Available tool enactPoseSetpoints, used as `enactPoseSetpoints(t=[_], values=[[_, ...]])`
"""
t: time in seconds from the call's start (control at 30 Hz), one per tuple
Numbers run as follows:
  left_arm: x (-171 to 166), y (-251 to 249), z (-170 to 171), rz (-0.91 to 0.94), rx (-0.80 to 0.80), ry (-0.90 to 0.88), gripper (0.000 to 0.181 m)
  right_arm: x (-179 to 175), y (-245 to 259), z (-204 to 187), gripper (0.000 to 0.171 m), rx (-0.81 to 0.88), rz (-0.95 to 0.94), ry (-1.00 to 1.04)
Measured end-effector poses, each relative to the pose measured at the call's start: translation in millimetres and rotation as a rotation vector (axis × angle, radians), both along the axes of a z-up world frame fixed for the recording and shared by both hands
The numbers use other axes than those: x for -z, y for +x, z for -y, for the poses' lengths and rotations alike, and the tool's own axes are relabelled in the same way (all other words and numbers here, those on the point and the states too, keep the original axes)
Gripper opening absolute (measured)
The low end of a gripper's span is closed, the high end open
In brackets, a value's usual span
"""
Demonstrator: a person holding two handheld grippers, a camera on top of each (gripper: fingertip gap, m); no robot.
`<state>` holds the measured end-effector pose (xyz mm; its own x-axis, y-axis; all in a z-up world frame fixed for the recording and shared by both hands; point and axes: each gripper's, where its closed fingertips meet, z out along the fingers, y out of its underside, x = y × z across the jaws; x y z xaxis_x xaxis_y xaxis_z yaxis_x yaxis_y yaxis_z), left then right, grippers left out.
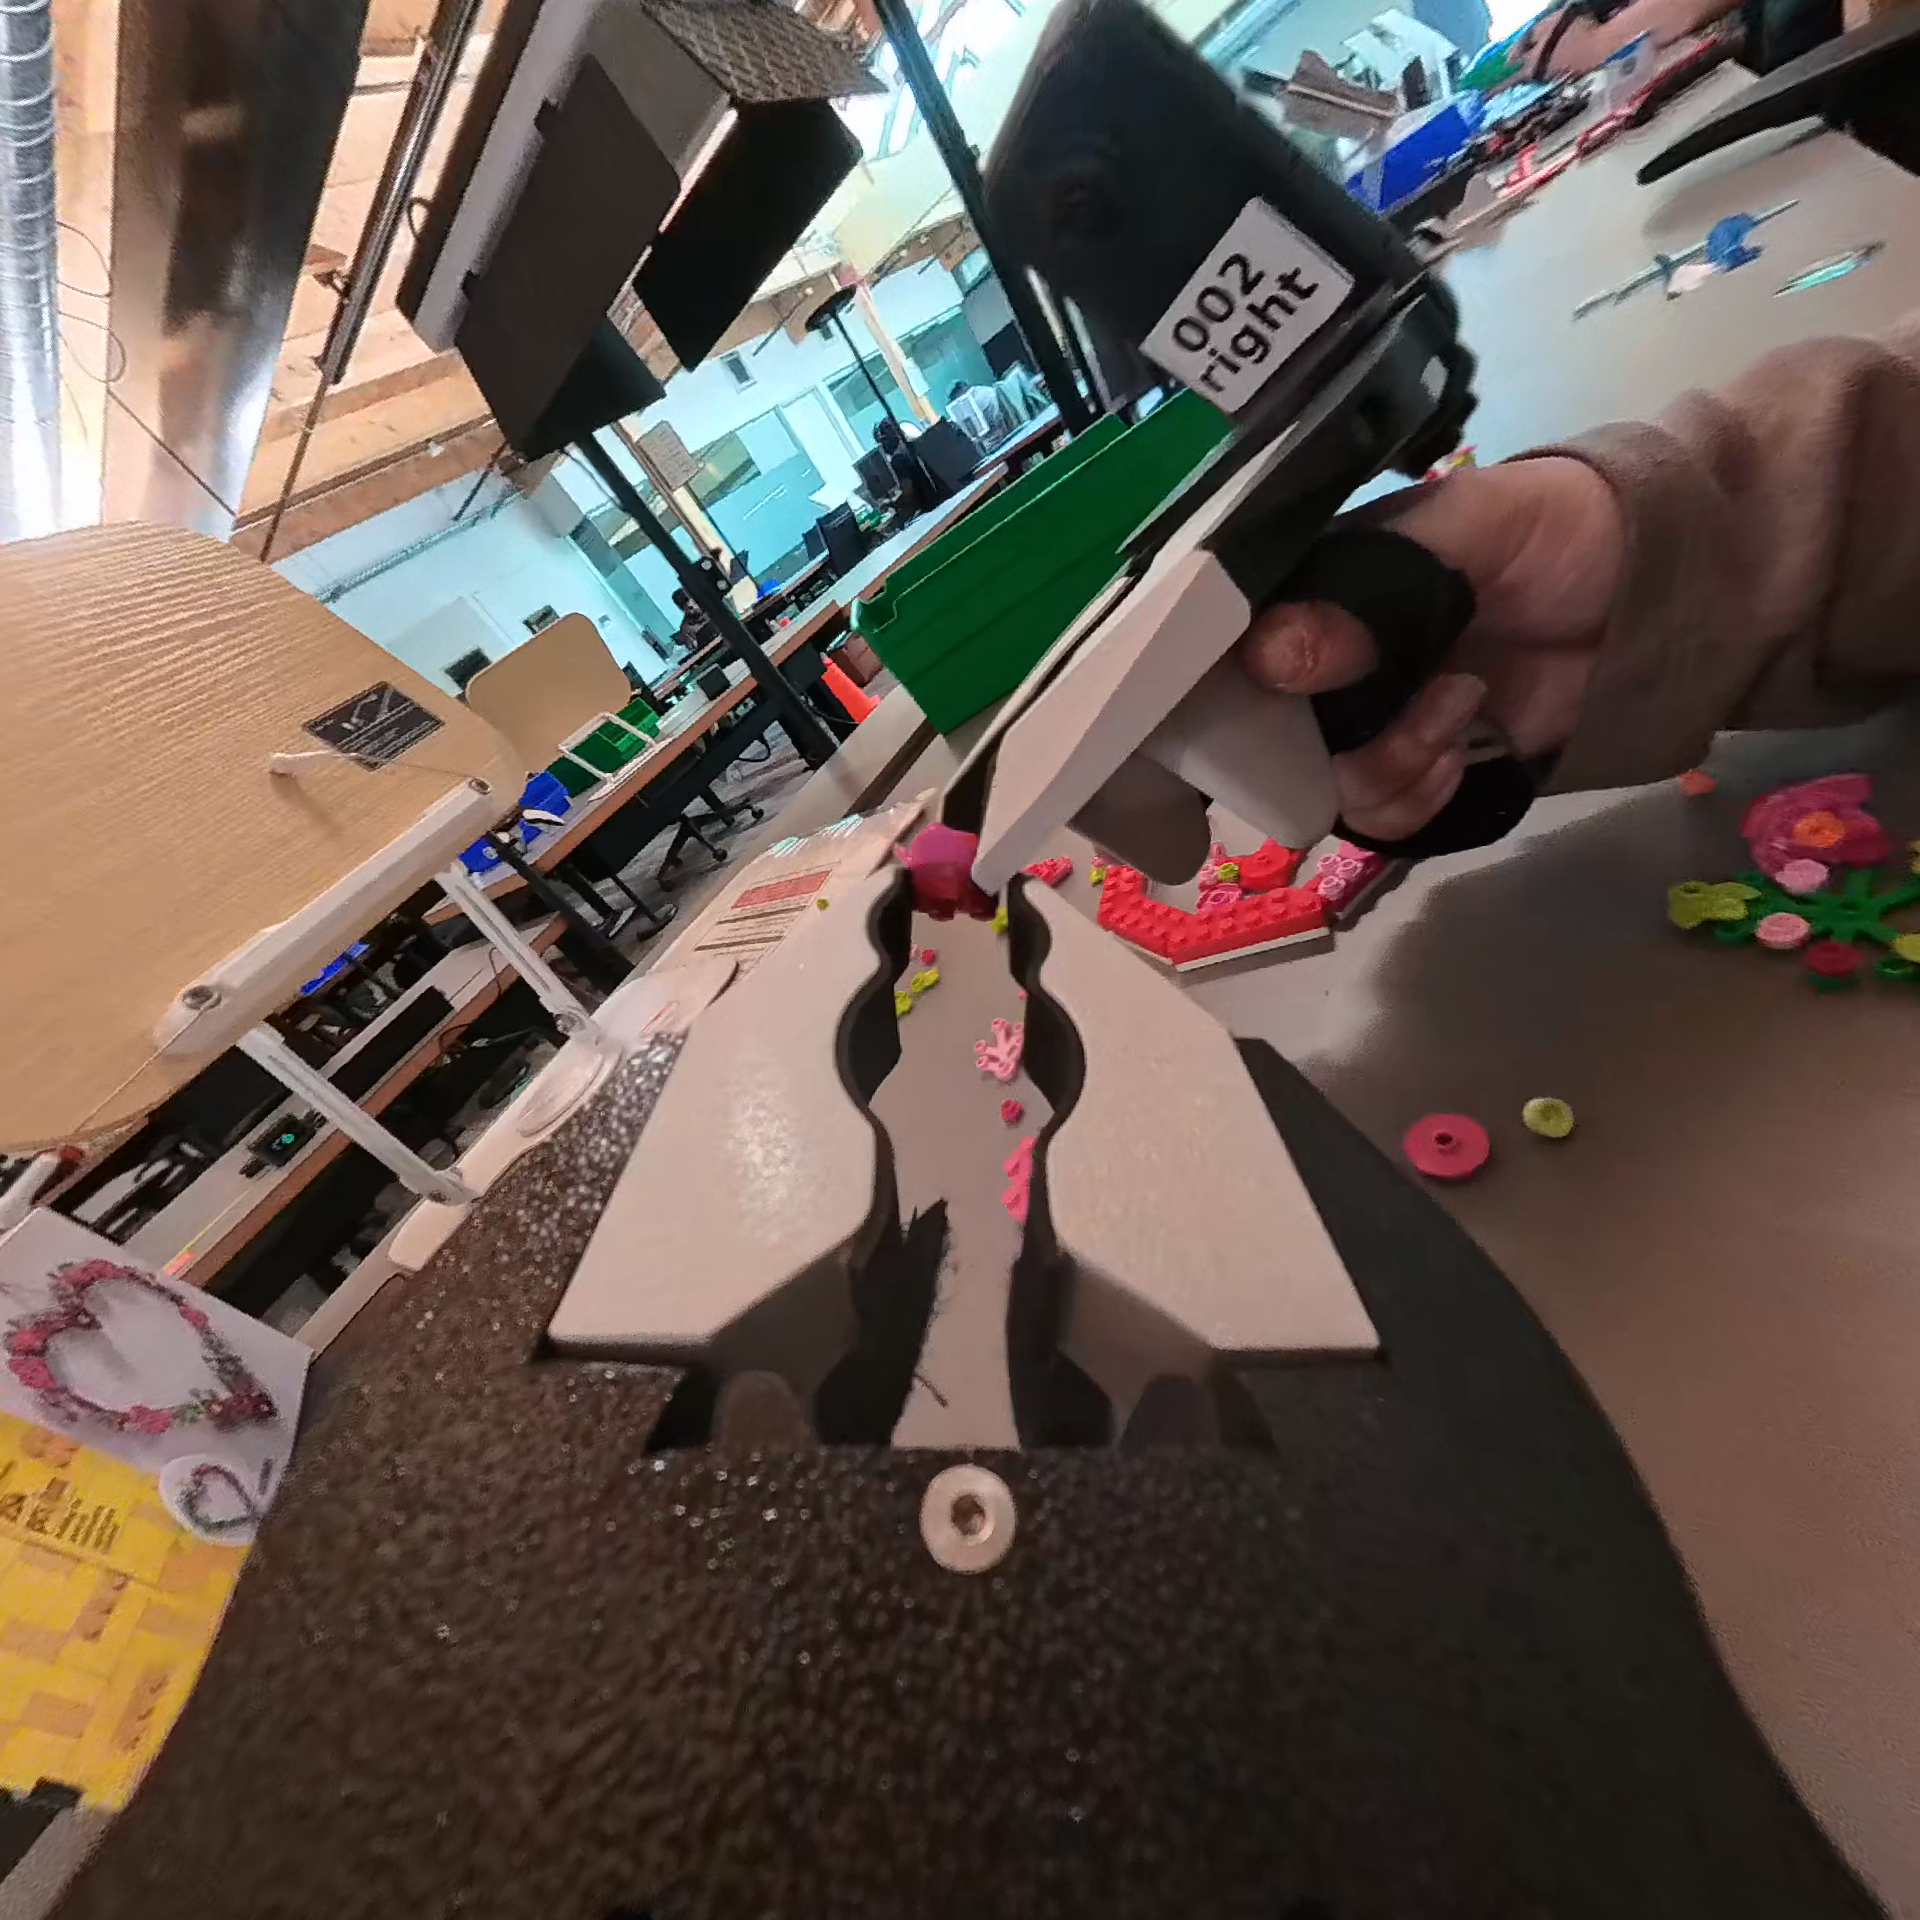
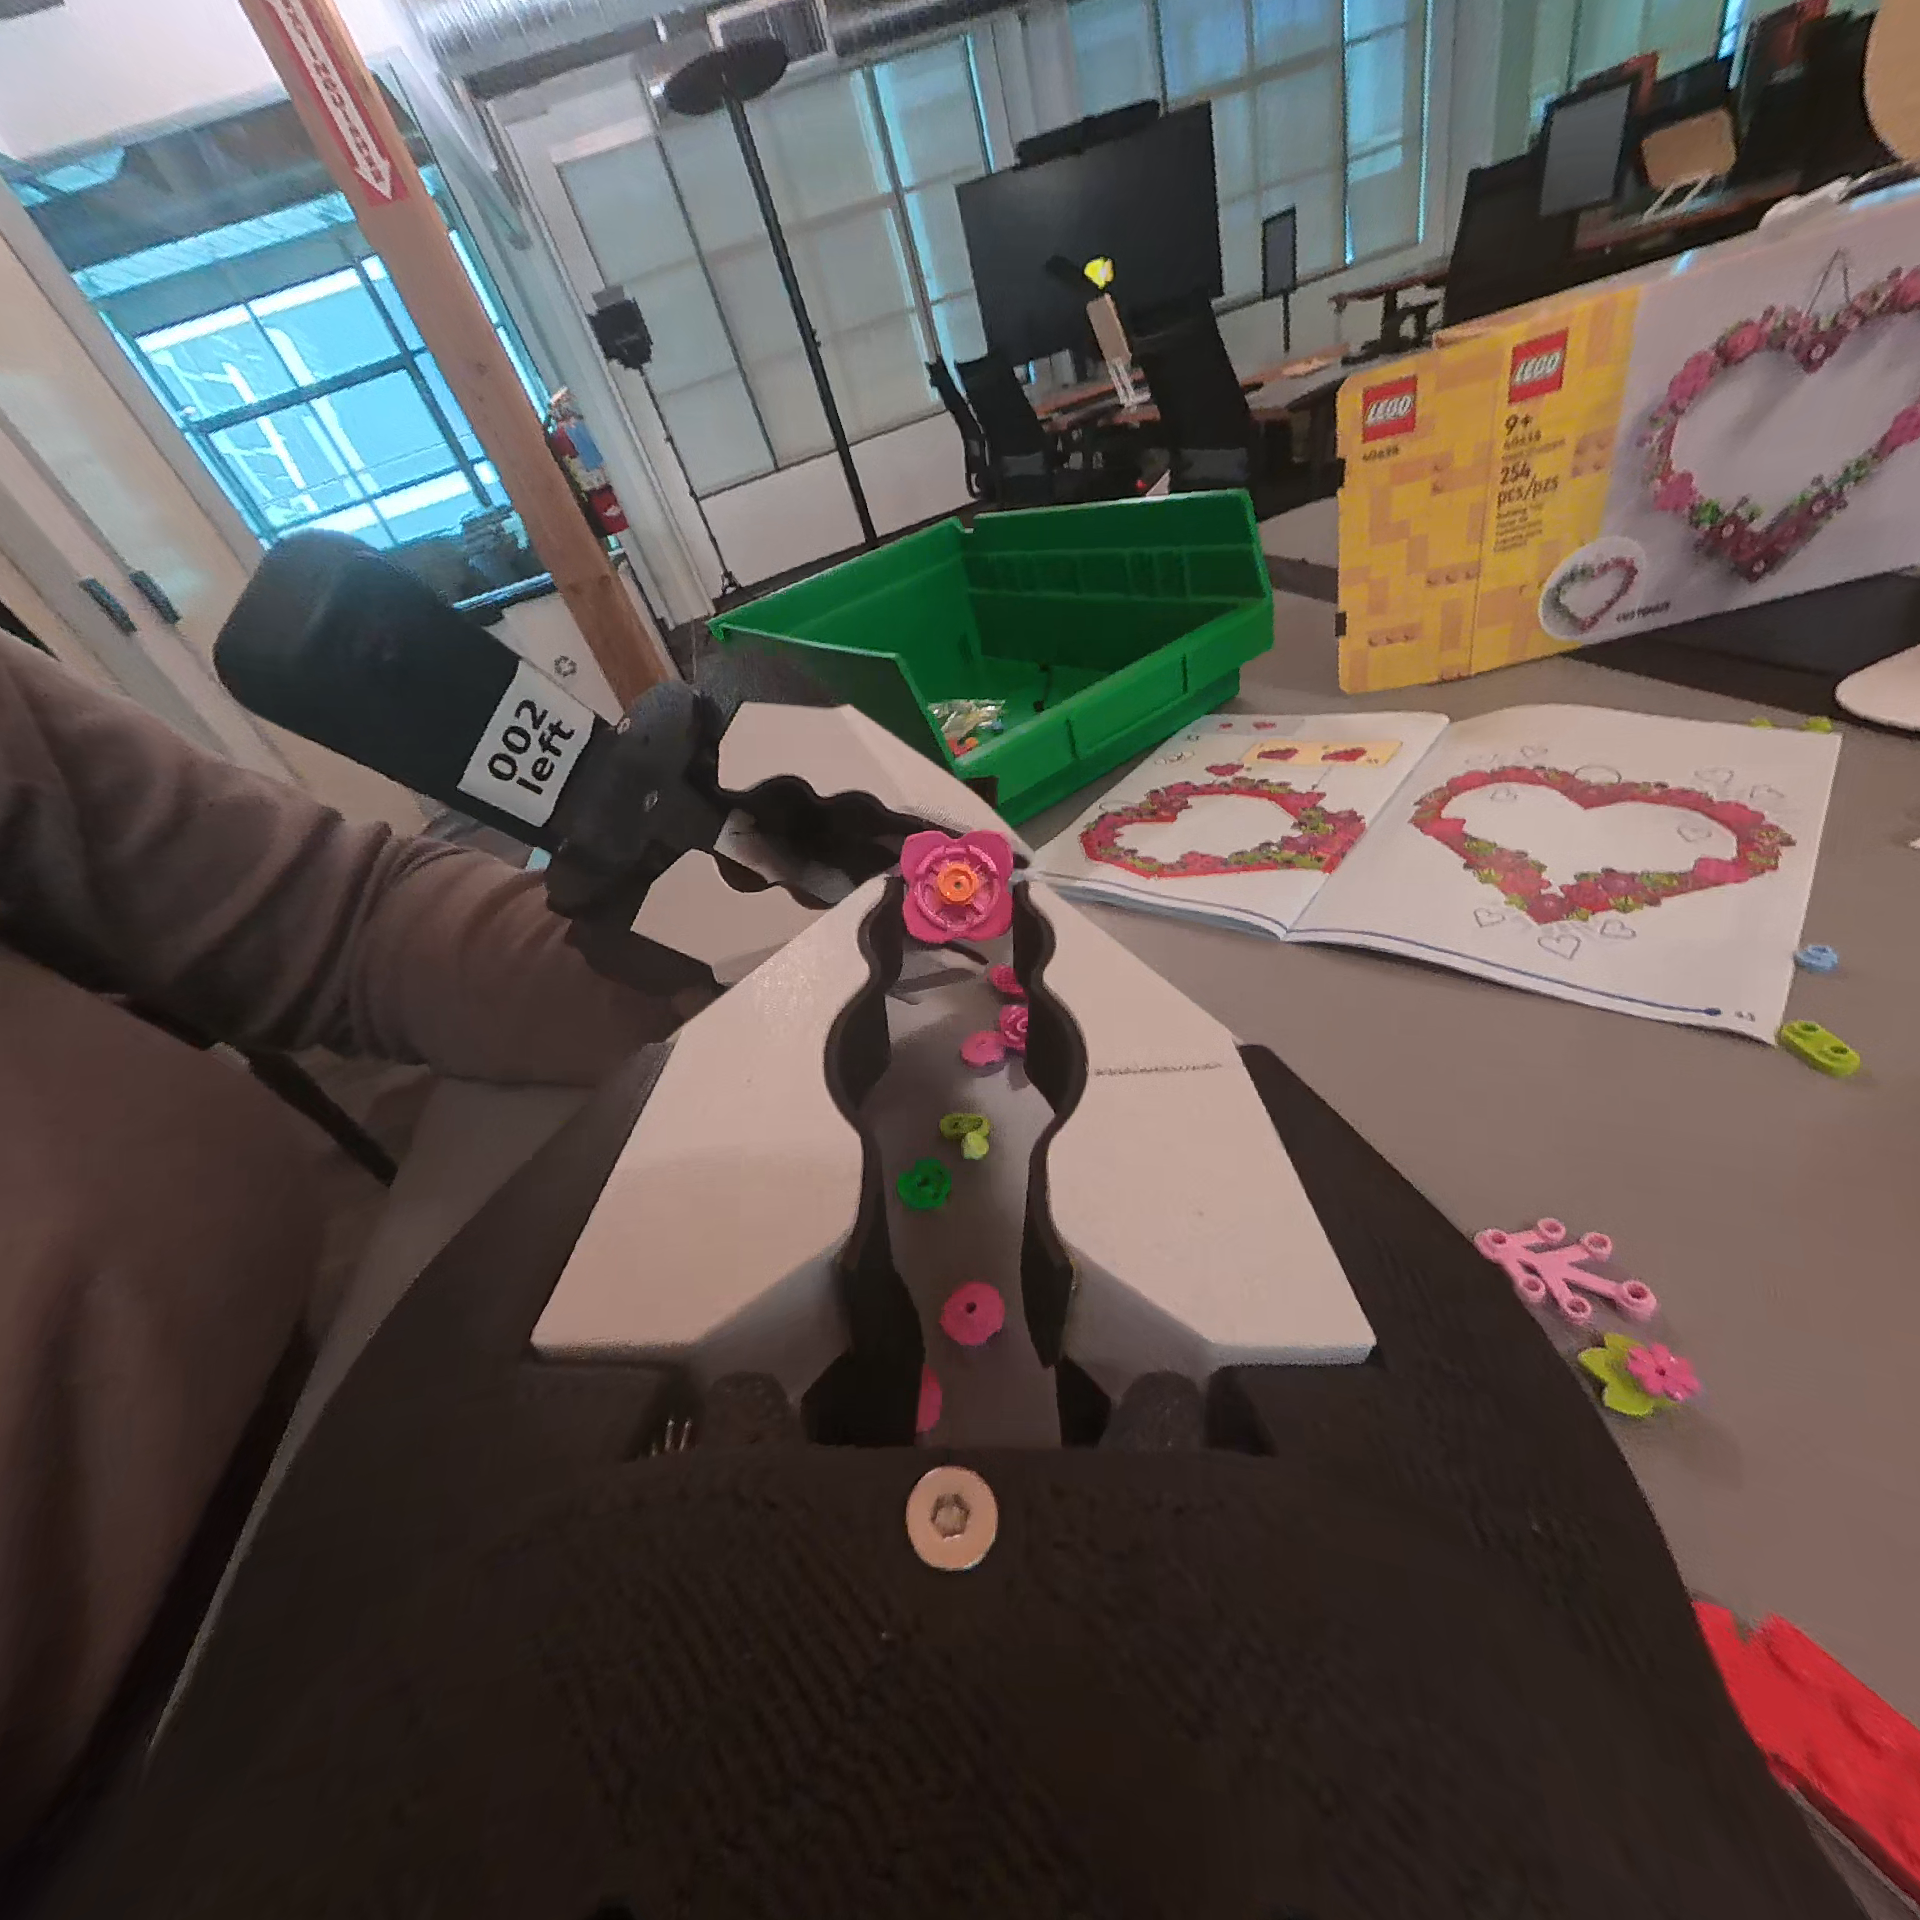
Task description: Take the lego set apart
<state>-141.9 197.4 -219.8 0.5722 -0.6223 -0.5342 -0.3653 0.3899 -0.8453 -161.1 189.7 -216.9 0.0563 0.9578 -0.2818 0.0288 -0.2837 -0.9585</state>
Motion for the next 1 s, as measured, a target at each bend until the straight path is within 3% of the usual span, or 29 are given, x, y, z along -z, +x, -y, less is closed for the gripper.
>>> enactPoseSetpoints(t=[0.17, 0.27, 0.4, 0.63, 1.0], values=[[5.5, 0.9, -1.2, -0.067, -0.003, 0.017, 0.014, 5.5, 1.5, -1.6, 0.020, -0.015, 0.019, -0.044], [14.8, 0.4, -3.0, -0.154, -0.002, 0.036, 0.014, 12.3, 7.9, -5.8, 0.033, -0.011, 0.076, 0.003], [26.4, -0.5, -5.6, -0.280, -0.018, 0.102, 0.014, 20.1, 9.8, 3.3, 0.021, -0.083, 0.134, 0.003], [27.5, 2.5, -2.2, -0.325, -0.005, 0.157, 0.014, 24.1, 13.2, 1.2, 0.007, -0.089, 0.144, -0.012], [24.7, 4.3, 2.6, -0.353, 0.004, 0.223, 0.014, 20.5, 14.3, 5.7, 0.005, -0.114, 0.116, -0.020]])
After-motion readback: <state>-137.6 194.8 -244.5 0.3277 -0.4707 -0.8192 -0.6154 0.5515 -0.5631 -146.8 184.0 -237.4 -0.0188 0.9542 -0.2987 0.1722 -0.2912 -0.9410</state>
